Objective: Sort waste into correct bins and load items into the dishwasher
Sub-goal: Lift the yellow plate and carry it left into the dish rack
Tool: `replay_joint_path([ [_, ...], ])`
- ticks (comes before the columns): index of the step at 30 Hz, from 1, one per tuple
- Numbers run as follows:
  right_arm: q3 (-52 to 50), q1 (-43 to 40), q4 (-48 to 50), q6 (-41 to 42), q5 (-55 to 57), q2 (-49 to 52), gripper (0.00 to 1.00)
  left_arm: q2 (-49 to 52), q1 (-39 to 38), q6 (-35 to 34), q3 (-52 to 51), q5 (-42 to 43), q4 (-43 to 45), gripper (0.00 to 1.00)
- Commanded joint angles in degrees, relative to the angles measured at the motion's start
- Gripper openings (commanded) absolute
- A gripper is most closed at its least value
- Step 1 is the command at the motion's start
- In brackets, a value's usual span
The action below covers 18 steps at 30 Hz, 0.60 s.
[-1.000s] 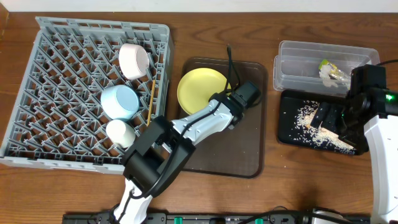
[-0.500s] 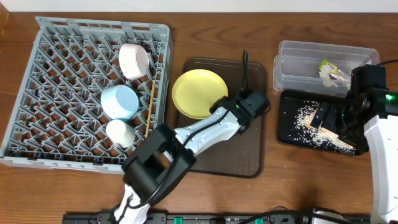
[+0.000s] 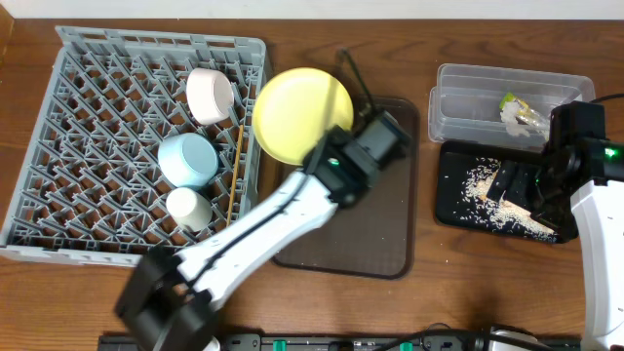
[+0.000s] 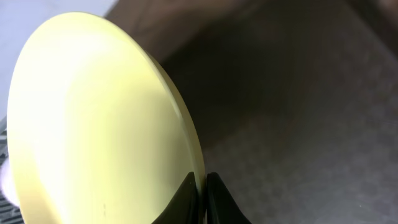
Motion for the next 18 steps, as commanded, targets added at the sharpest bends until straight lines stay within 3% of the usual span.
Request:
replay_joint_path([
  [1, 0.59, -0.33, -0.11, -0.48, 0.13, -0.72, 0.99, -4.46, 4.26, -1.11, 0.39, 7.15, -0.22, 0.08],
  [18, 0.59, -0.33, -0.55, -0.48, 0.15, -0.72, 0.99, -8.04, 32.17, -7.72, 0.39, 53.20, 1.90, 0.08],
])
